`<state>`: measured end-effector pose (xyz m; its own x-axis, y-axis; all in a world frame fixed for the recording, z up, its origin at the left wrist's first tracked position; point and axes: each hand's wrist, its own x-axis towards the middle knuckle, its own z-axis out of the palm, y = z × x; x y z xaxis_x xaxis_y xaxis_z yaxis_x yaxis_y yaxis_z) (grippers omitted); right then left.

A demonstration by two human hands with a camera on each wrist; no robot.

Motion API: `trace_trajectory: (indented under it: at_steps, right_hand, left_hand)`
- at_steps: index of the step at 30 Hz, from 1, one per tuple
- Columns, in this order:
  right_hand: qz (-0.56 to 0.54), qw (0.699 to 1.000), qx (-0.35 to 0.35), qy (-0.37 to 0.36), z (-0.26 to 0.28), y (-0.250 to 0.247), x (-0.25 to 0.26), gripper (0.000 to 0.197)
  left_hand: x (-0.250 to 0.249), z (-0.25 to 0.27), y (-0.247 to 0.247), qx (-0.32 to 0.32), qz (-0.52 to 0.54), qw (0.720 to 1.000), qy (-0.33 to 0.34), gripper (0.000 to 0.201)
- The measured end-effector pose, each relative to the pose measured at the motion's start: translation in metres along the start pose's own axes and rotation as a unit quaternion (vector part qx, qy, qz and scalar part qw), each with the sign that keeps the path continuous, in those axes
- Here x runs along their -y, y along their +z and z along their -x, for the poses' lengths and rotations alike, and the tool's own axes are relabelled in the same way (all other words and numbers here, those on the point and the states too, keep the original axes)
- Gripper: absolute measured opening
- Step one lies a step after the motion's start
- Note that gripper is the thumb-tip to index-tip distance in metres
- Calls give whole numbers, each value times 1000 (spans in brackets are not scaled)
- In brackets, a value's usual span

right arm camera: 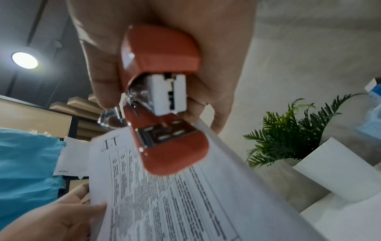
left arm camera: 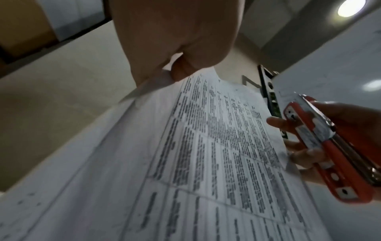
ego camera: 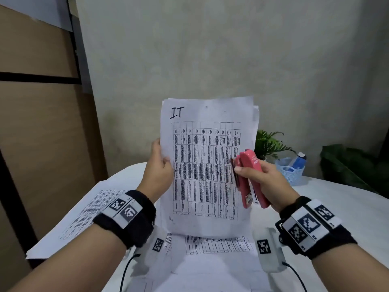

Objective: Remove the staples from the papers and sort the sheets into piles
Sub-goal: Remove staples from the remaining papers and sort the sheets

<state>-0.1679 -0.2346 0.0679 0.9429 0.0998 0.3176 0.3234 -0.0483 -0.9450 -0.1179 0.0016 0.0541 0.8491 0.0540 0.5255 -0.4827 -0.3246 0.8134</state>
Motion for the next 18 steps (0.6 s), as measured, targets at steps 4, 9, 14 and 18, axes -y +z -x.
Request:
trace_trajectory:
  at_steps: [4, 9, 14, 18]
  right_hand:
    - [-1, 1000, 6, 17, -1, 1, -4, 11]
    - [14, 1000, 1, 26, 2, 3, -12, 1]
    - [17, 1000, 1, 18, 1, -2, -12, 4]
    - [5, 1000, 9, 18, -5, -4, -11, 18]
  left_hand:
    - [5, -2, 3, -35, -3, 999, 9, 40]
    - [6, -5, 3, -82, 22, 996, 14, 24]
    - [9, -1, -6, -16, -29, 999, 21, 35]
    - [15, 7, -11, -10, 9, 1000, 17, 42]
